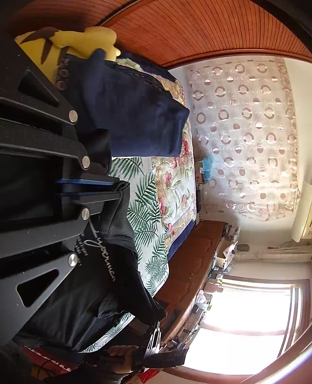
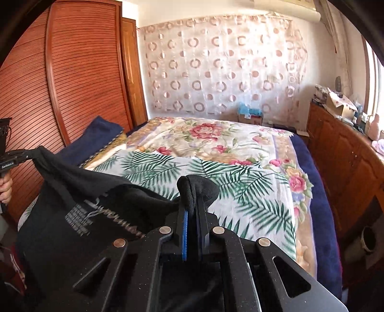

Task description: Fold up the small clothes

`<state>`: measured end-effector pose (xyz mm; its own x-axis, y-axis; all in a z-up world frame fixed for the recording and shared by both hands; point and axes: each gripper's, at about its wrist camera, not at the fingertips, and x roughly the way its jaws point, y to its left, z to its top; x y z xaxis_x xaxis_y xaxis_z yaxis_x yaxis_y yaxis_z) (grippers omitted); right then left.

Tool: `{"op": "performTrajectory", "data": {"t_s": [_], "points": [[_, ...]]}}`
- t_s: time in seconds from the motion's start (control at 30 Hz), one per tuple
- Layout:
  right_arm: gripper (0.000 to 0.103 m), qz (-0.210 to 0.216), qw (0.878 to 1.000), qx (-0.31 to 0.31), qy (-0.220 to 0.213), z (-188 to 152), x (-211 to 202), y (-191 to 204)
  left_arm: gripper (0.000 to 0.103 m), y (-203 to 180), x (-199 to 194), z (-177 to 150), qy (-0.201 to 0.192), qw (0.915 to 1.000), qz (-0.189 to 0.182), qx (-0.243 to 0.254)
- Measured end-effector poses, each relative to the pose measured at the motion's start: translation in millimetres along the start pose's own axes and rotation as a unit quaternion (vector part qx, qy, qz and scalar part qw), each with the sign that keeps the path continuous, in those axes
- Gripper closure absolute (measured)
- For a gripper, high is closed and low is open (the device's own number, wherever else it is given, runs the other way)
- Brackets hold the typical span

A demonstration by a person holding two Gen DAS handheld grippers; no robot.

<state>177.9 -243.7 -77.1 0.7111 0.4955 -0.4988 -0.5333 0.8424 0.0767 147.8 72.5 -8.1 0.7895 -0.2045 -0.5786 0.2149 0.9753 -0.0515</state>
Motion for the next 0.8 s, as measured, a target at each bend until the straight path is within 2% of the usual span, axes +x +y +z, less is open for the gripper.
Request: {"op": "performTrajectory", "data": {"t_s": [0.1, 0.27, 0.53, 0.67, 0.8], "points": [[0.098, 0.004, 1.000, -0.002, -0.005, -13.4, -23.5, 2.1, 0.098, -4.2, -22.1, -16.0, -0.010, 0.9999, 0.007, -0.008], [0.098, 0.000, 1.000, -0.012, -0.002, -26.8, -67.8, 9.2, 0.098, 6.6, -58.8, -36.0, -0.026, 0.9983, 0.010, -0.050], [0.098, 0.005, 1.000, -0.025, 0.017, -48.5, -124.5, 17.5, 0.098, 13.9, -101.8, -66.7, -0.038, 0.9968, 0.034, -0.061], [0.098, 0.008, 0.999, -0.027, 0.036, -59.9, -144.3, 25.5, 0.098, 15.1, -112.5, -92.6, -0.028, 0.9961, 0.040, -0.073], [0.098, 0.019, 0.997, -0.008, 0.071, -83.7, -140.0, 26.7, 0.098, 15.5, -95.3, -122.9, 0.012, 0.9953, 0.044, -0.086]]}}
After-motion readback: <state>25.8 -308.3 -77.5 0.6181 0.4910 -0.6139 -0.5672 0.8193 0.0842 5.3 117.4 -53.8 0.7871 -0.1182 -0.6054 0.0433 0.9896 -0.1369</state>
